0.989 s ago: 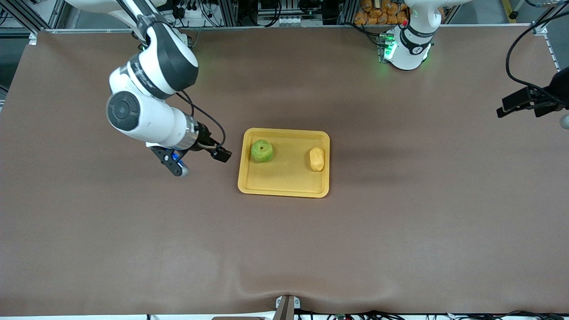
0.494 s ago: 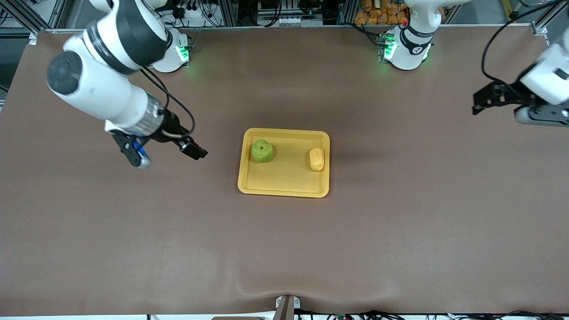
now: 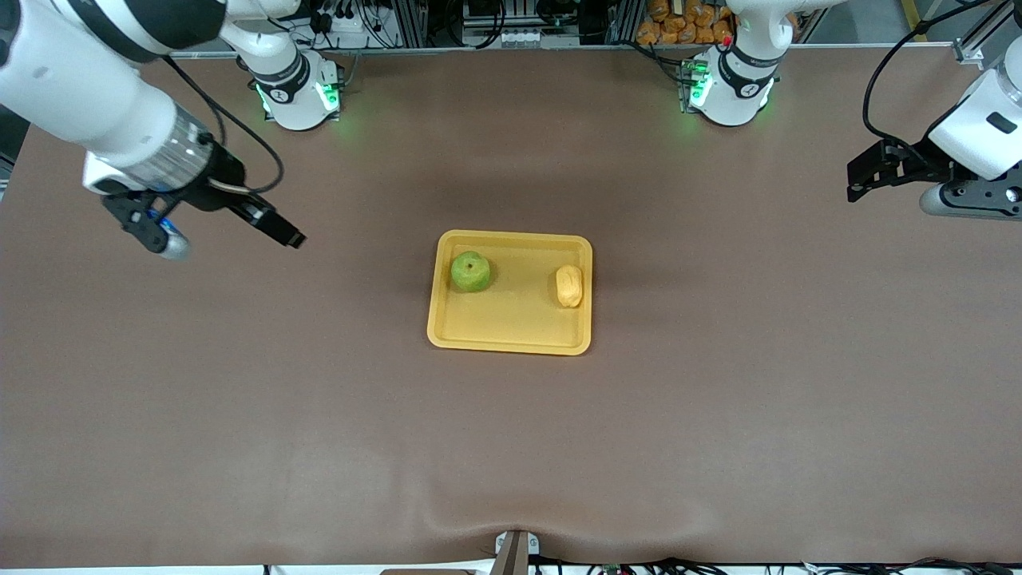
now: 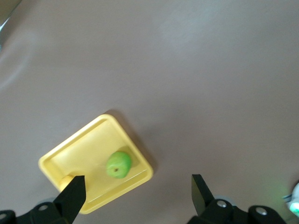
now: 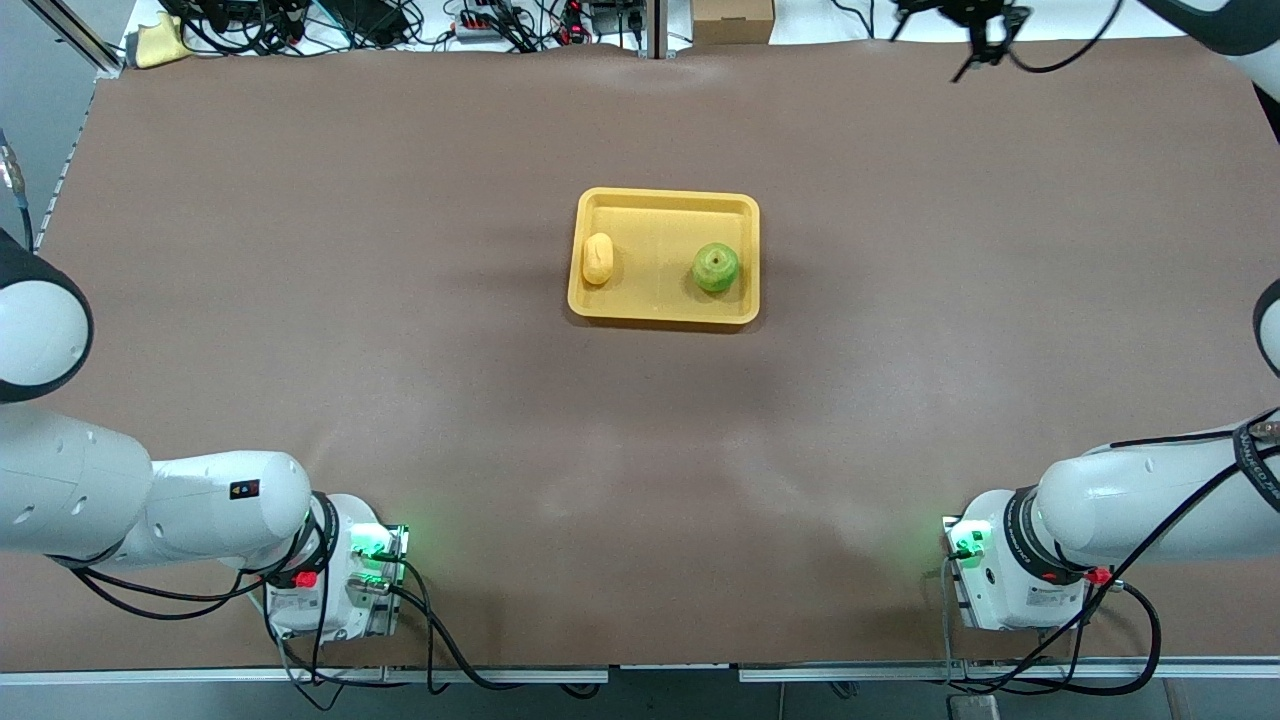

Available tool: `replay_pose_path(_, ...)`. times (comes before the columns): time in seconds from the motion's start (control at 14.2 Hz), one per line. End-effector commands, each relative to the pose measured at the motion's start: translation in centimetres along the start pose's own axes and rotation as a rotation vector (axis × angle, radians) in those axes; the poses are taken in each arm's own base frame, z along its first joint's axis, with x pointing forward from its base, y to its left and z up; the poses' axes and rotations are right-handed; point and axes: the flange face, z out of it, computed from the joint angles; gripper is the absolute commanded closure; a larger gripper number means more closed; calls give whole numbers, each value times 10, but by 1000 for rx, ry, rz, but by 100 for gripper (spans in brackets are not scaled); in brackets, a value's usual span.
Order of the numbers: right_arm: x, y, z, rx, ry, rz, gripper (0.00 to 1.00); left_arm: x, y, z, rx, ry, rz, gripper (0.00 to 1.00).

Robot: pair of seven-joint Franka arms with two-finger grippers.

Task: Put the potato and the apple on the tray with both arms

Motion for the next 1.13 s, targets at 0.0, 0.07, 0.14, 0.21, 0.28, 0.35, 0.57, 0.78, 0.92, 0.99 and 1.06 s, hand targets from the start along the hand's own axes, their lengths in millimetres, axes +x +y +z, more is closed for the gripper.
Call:
replay_pose_path(0.0, 8, 26, -19, -52, 6, -65, 0, -3, 3, -4, -30, -4, 15, 0)
replay_pose_path(0.07, 19, 41, -28, -69, -14, -77, 0, -3, 5, -5, -44, -2, 15, 0)
replay_pose_path(0.14, 31, 55, -38, -70, -23, -110, 0, -3, 9, -5, -49, -2, 22, 0)
replay_pose_path(0.21, 45, 69, -43, -64, -23, -145, 0, -3, 11, -5, -49, -2, 25, 0)
replay_pose_path(0.28, 58, 84, -48, -57, -24, -169, 0, -2, 11, -5, -49, -3, 25, 0)
replay_pose_path(0.35, 67, 94, -51, -53, -24, -206, 0, -3, 10, -5, -49, -2, 23, 0)
replay_pose_path(0.57, 86, 121, -65, -113, 7, -327, 0, -3, 8, -4, -49, -6, 22, 0)
replay_pose_path(0.78, 107, 146, -78, -99, 28, -282, 0, -8, 17, -4, -48, -35, 35, 0)
replay_pose_path(0.92, 118, 162, -84, -96, 36, -281, 0, -11, 14, -7, -46, -37, 22, 0)
replay_pose_path(0.99, 122, 170, -88, -97, 39, -319, 0, -11, 9, -7, -47, -37, 15, 0)
replay_pose_path(1.06, 130, 184, -90, -94, 38, -343, 0, -11, 6, -7, -49, -37, 16, 0)
